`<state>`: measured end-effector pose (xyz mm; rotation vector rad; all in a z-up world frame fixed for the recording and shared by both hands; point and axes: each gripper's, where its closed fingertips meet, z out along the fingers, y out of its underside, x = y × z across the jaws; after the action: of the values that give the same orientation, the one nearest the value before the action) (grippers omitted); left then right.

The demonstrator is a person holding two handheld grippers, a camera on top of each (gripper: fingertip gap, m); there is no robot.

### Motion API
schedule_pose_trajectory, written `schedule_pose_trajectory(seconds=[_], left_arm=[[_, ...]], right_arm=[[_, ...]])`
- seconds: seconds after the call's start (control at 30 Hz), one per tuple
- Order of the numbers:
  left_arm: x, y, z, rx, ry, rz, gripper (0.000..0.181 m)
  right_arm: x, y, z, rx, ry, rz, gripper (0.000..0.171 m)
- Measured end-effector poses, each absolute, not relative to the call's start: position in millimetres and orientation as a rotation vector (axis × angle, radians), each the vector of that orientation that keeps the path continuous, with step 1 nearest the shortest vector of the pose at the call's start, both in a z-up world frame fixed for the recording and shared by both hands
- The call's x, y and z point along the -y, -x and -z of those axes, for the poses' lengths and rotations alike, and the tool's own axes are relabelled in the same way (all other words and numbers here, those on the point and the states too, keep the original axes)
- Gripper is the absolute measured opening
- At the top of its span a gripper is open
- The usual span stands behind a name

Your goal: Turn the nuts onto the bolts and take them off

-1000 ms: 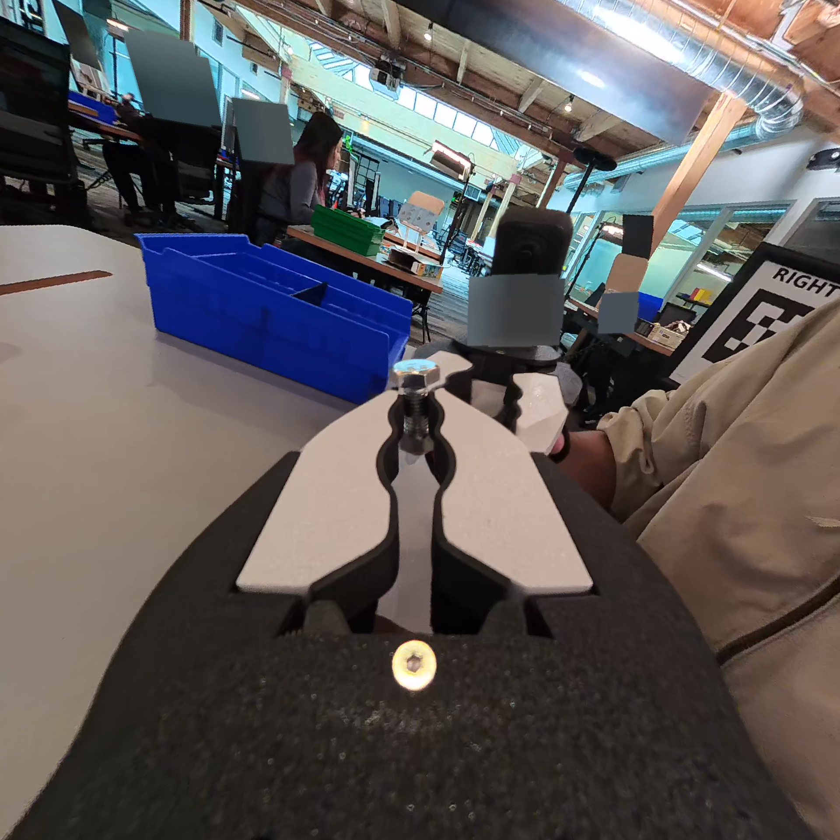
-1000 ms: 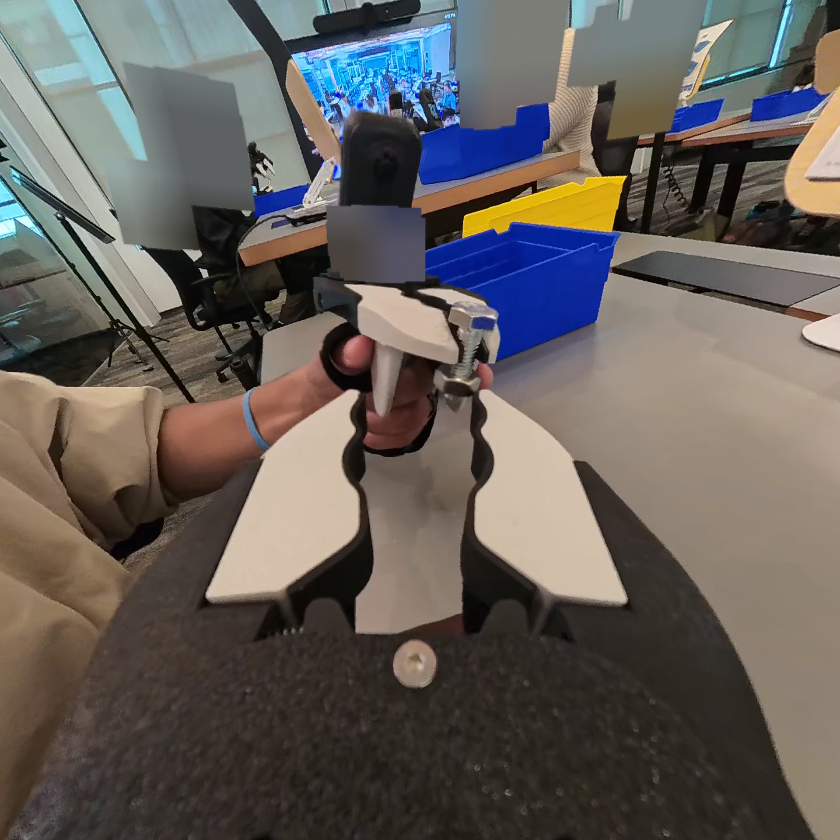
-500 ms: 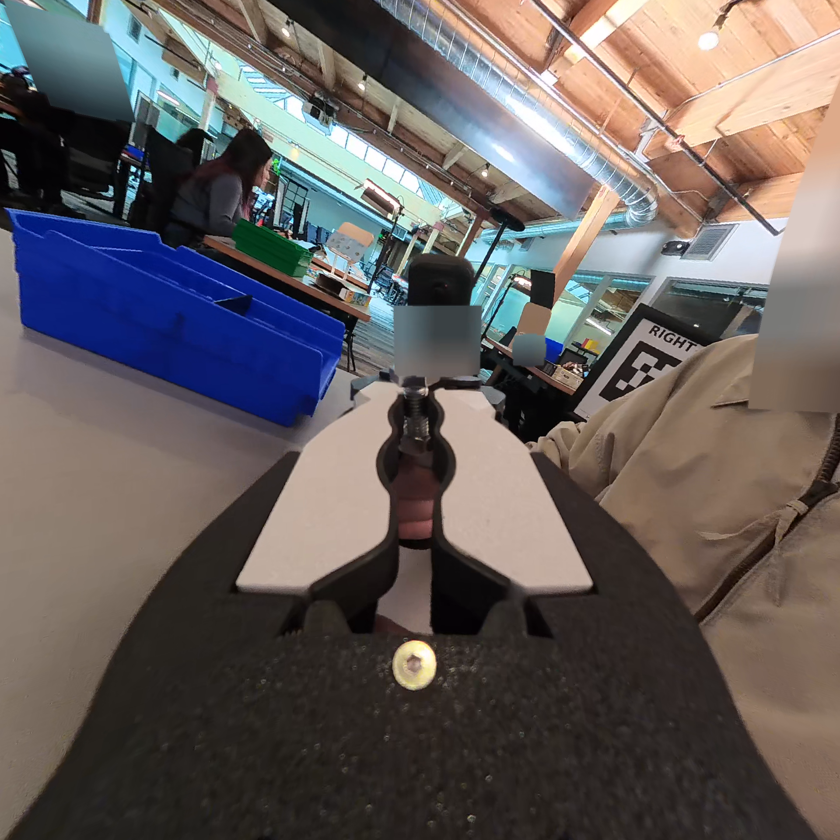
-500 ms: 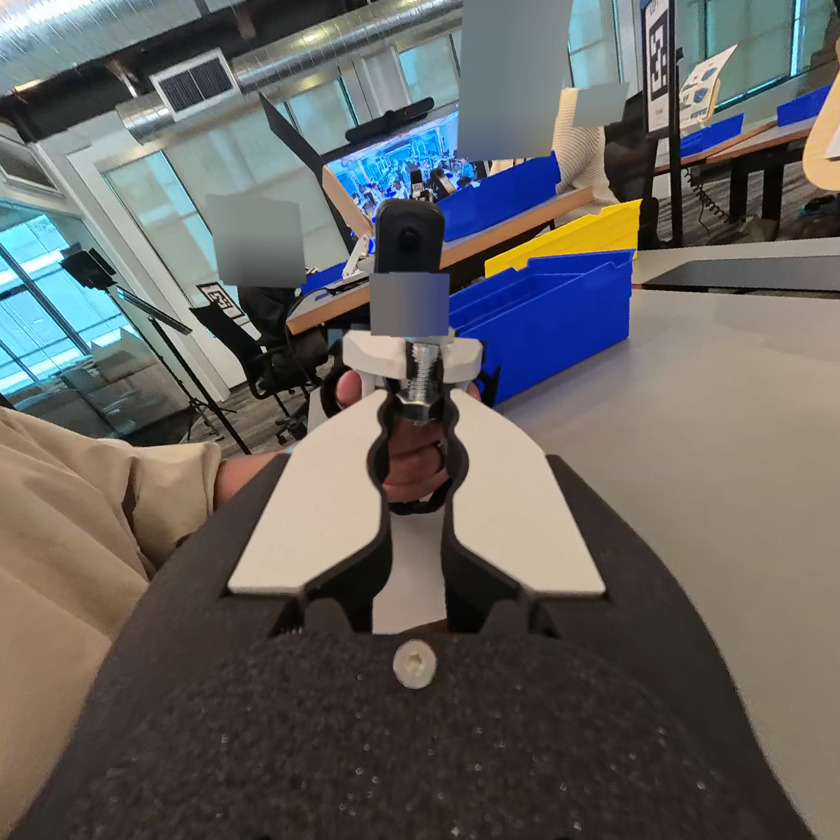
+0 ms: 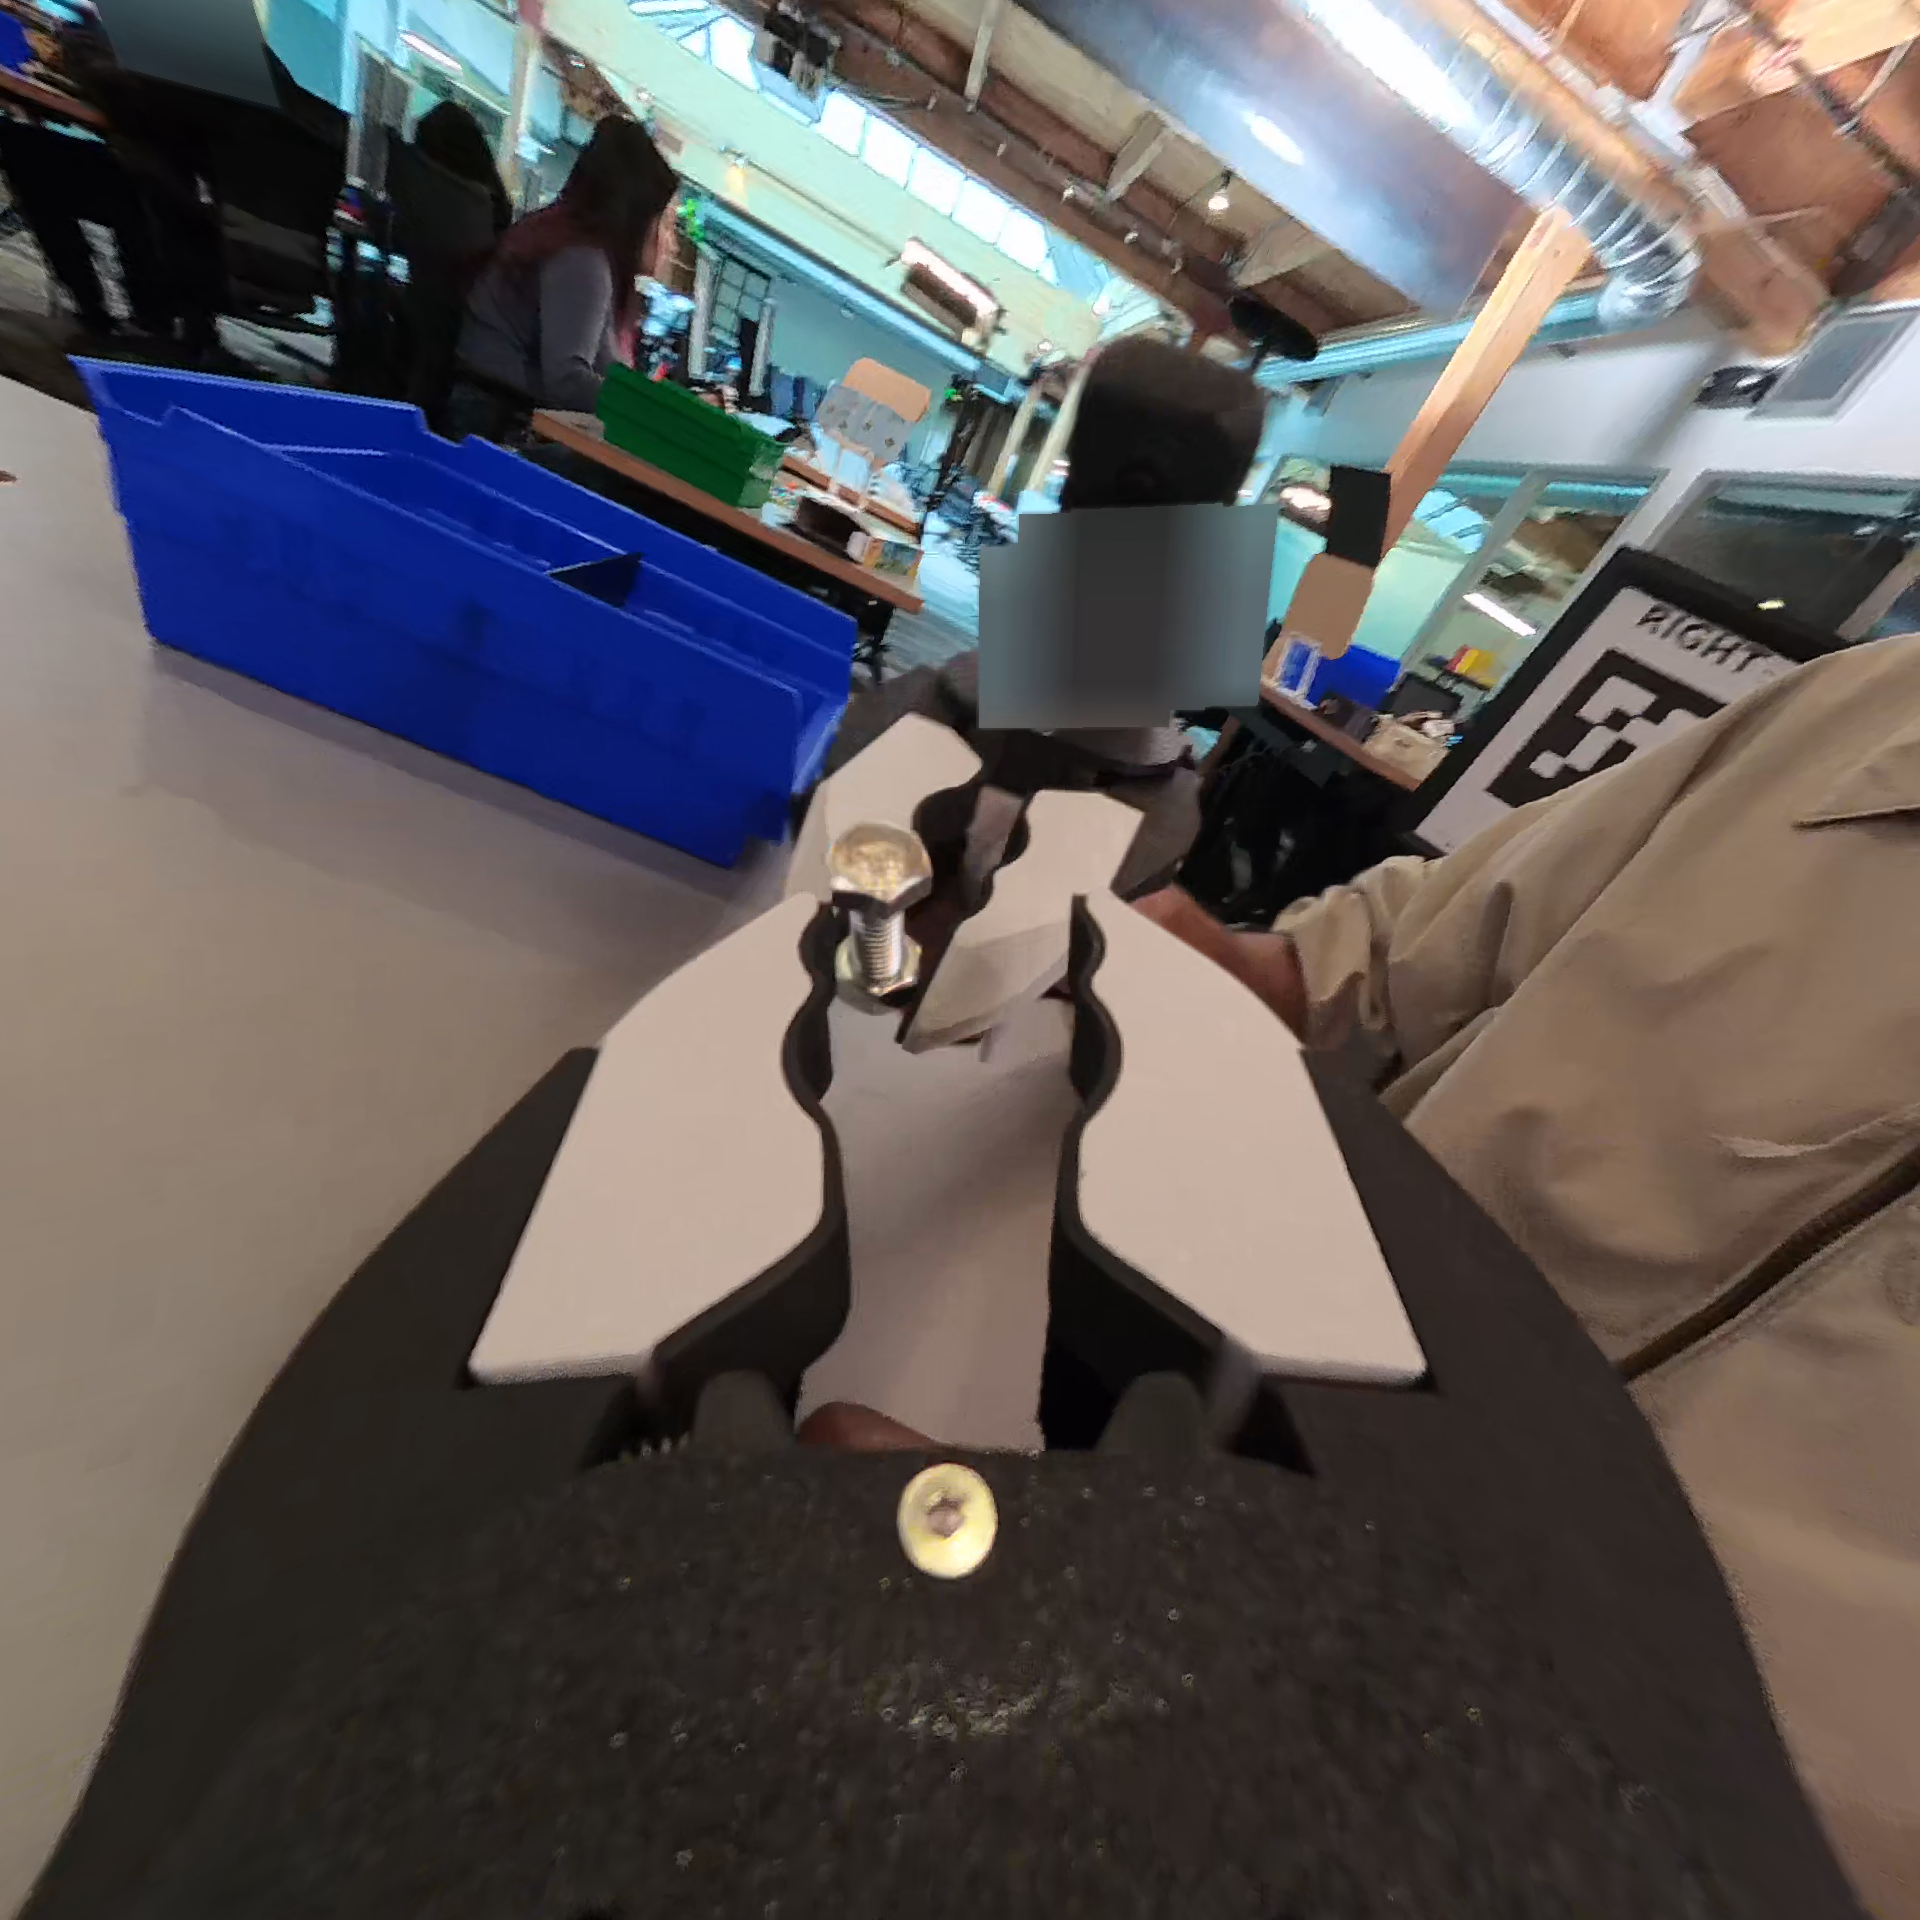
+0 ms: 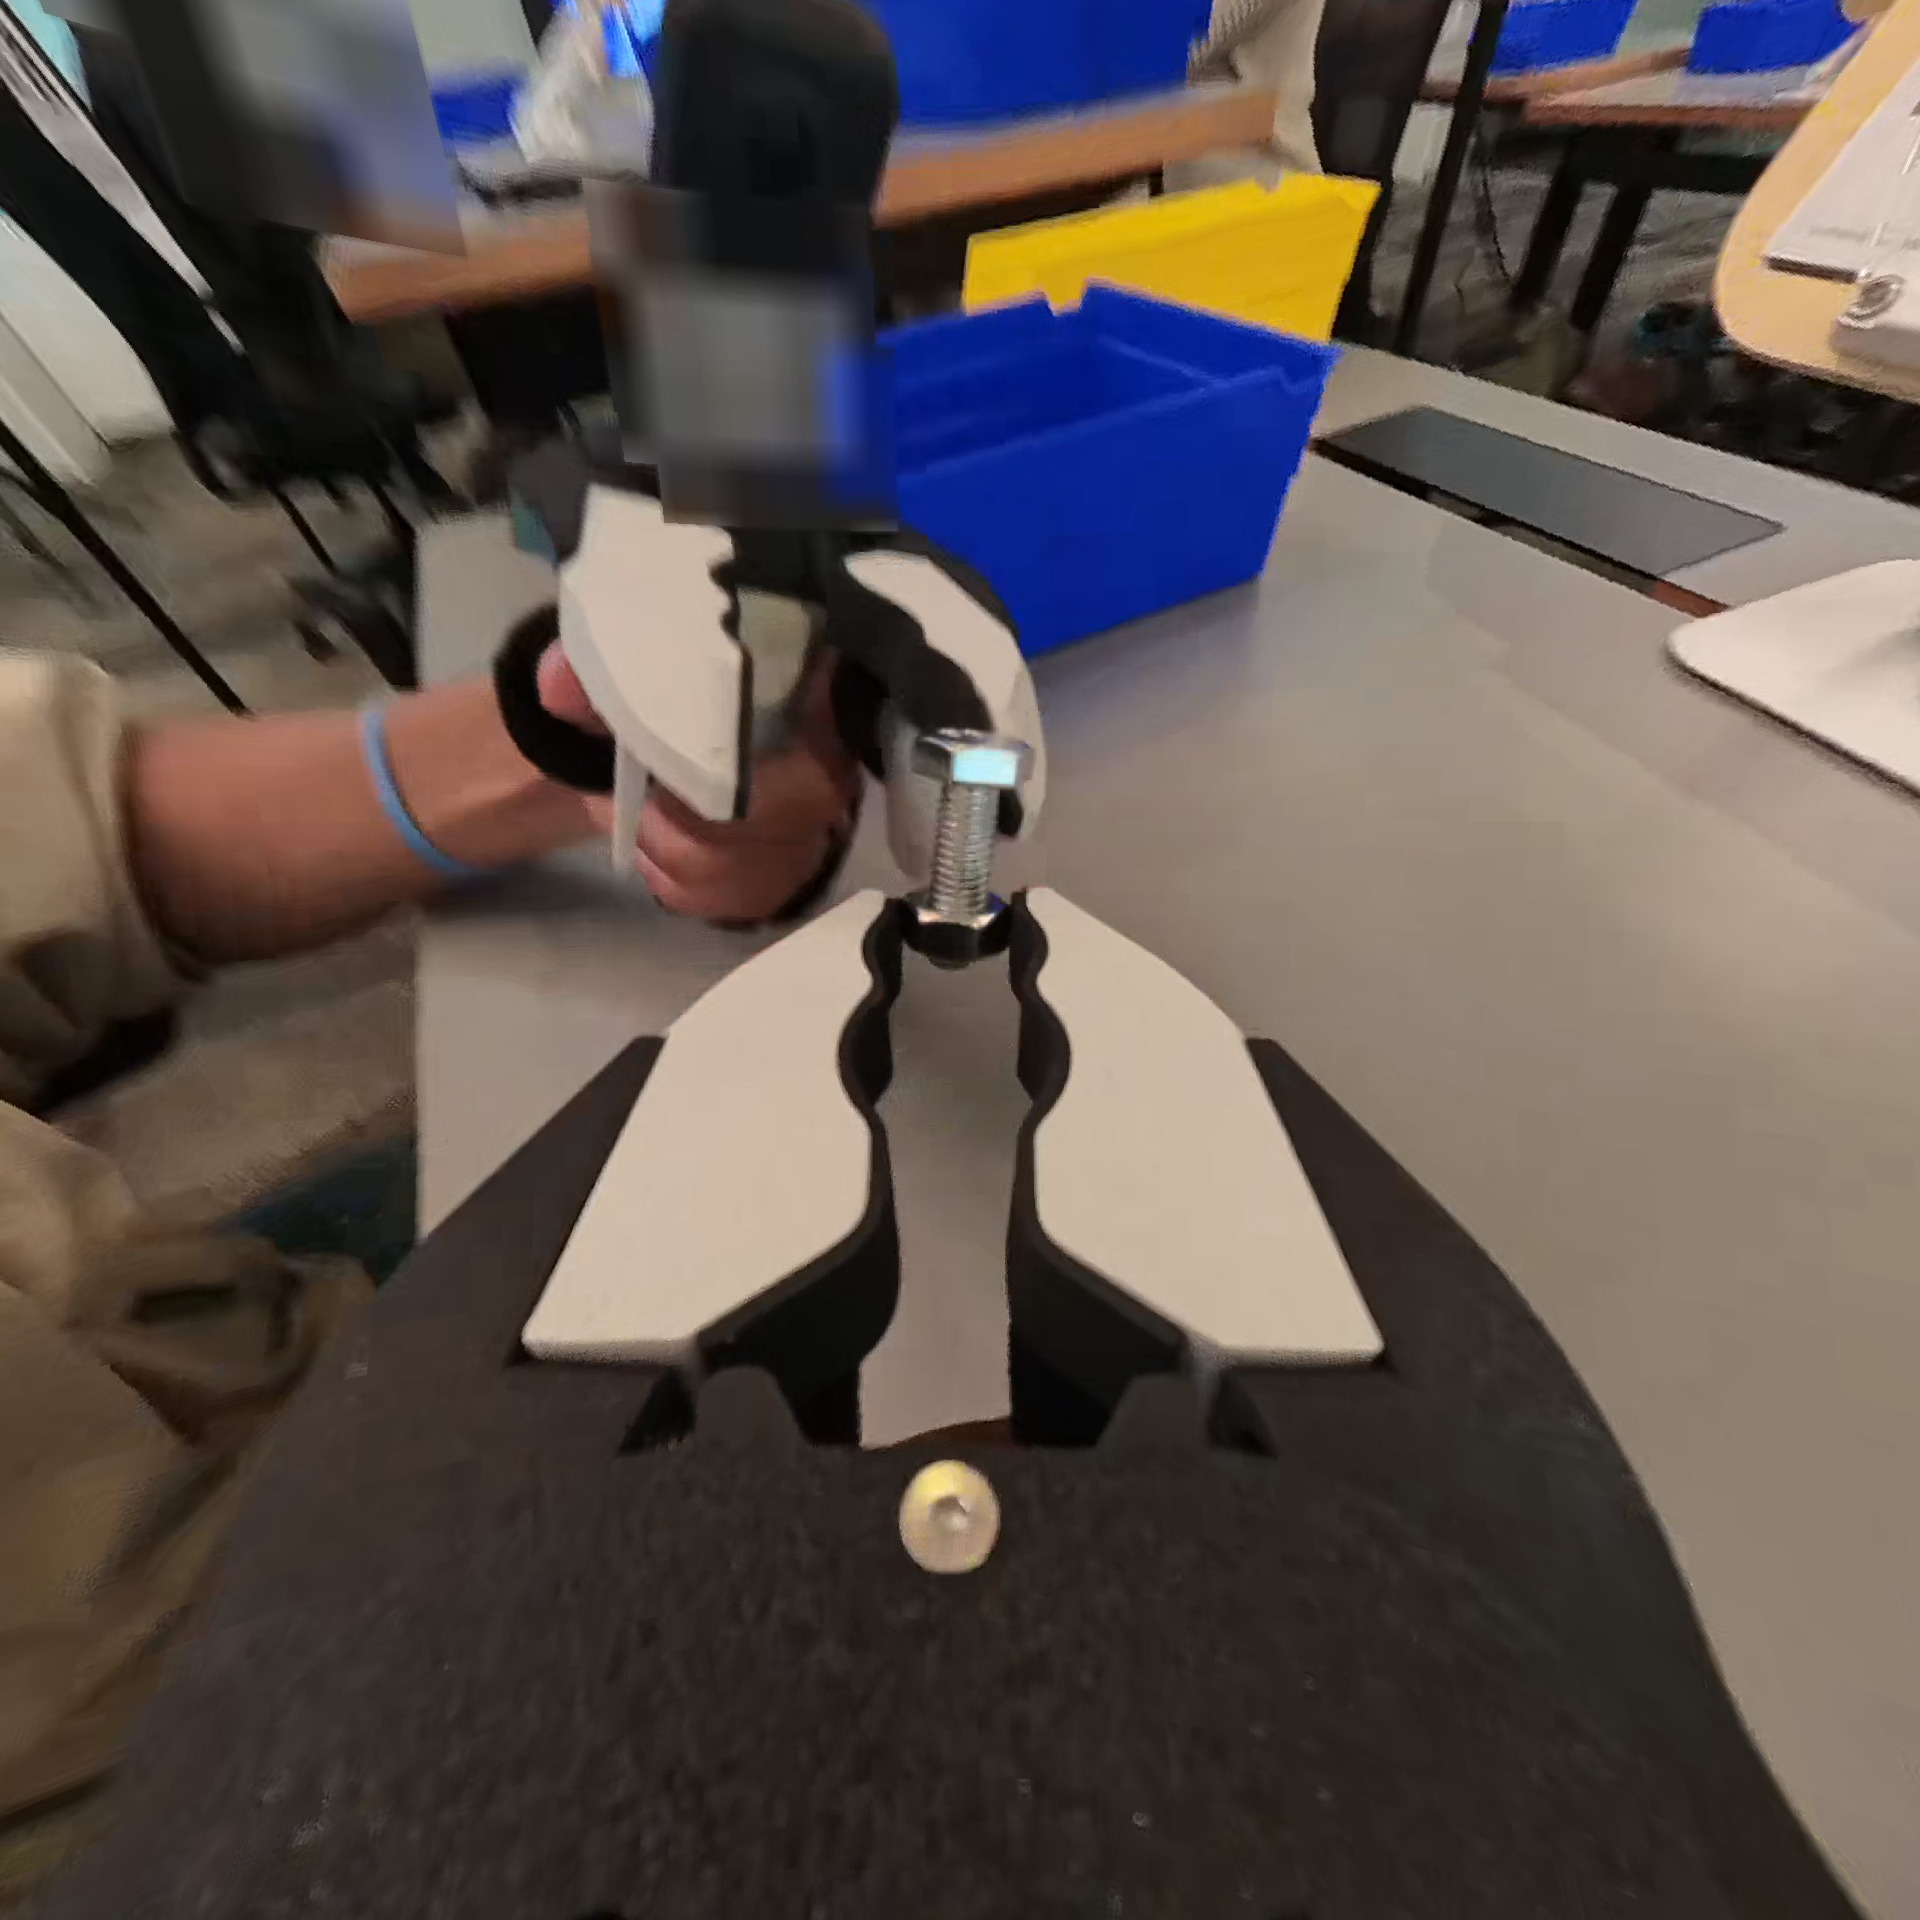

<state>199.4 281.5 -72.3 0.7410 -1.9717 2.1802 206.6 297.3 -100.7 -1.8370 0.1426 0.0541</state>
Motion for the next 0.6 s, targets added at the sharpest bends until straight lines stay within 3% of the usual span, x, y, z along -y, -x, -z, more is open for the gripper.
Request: schedule_pose_trajectory(seconds=[0.6], left_arm=[[-291.9, -206.9, 107.1, 2.276, -0.862, -1.977, 0.046]], right_arm=[[-293.6, -220.3, 122.7, 0.421, 2.295, 0.503, 0.02]])
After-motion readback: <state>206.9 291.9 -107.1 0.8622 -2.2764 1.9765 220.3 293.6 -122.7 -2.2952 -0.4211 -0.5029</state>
